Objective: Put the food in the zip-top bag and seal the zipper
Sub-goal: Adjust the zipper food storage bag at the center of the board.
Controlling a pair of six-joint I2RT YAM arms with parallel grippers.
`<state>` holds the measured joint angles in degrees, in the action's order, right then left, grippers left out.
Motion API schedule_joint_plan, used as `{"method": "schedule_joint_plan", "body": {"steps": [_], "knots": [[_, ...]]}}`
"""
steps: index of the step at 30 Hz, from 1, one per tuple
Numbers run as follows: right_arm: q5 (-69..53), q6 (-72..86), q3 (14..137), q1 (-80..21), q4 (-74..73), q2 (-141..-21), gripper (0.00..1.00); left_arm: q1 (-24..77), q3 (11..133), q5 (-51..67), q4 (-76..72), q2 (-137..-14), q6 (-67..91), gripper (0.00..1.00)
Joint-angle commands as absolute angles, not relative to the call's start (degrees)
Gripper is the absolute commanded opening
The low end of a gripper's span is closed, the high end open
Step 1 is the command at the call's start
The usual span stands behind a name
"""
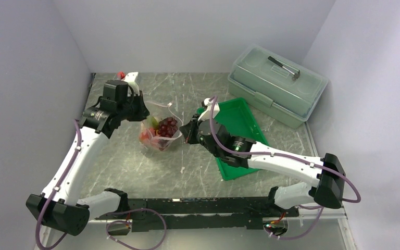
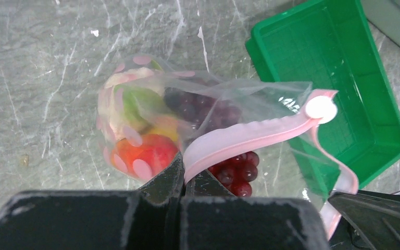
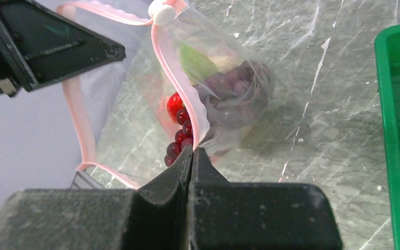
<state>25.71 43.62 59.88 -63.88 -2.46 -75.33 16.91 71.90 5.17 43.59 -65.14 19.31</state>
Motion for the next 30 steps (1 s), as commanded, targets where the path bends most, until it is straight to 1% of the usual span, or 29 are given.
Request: {"method": "schedule_joint_plan", "body": {"steps": [1, 5, 7, 9, 15, 18, 21, 22, 25, 30], "knots": [[27.3, 40.4, 65.5, -63.9, -1.9, -74.5, 0.00, 16.7, 81.0, 5.5, 46.1, -66.4, 18.6, 0.00], [27.1, 39.0, 68.1, -64.1, -1.7, -73.3, 0.00, 16.7, 90.0, 7.6, 51.0, -68.8, 17.9, 0.00], [27.2, 38.9, 68.6, -64.5, -1.1, -73.2, 0.00, 16.7, 92.6, 10.1, 52.0, -69.5, 17.8, 0.00], [27.4, 39.6, 68.5, -64.6, -0.5, -74.0, 0.00, 16.7, 91.9, 12.1, 51.6, -69.3, 18.0, 0.00], [29.4, 42.7, 67.5, -64.6, 1.4, -79.9, 0.00, 16.7, 84.0, 18.6, 49.2, -71.0, 17.3, 0.00], [30.3, 43.2, 68.9, -64.3, 0.6, -82.9, 0.00, 16.7, 81.0, 17.1, 47.4, -72.2, 16.7, 0.00], [30.2, 42.8, 70.2, -63.6, 0.8, -84.6, 0.00, 16.7, 82.0, 12.2, 48.4, -73.5, 15.2, 0.00], [30.0, 42.8, 70.7, -63.3, 0.8, -85.2, 0.00, 16.7, 82.9, 10.1, 48.7, -73.9, 14.8, 0.00], [29.1, 42.3, 71.5, -62.7, 1.8, -85.2, 0.00, 16.7, 87.1, 8.5, 49.7, -75.0, 13.6, 0.00], [29.0, 42.2, 71.8, -62.7, 2.6, -83.1, 0.00, 16.7, 95.7, 11.7, 51.7, -77.3, 11.6, 0.00]]}}
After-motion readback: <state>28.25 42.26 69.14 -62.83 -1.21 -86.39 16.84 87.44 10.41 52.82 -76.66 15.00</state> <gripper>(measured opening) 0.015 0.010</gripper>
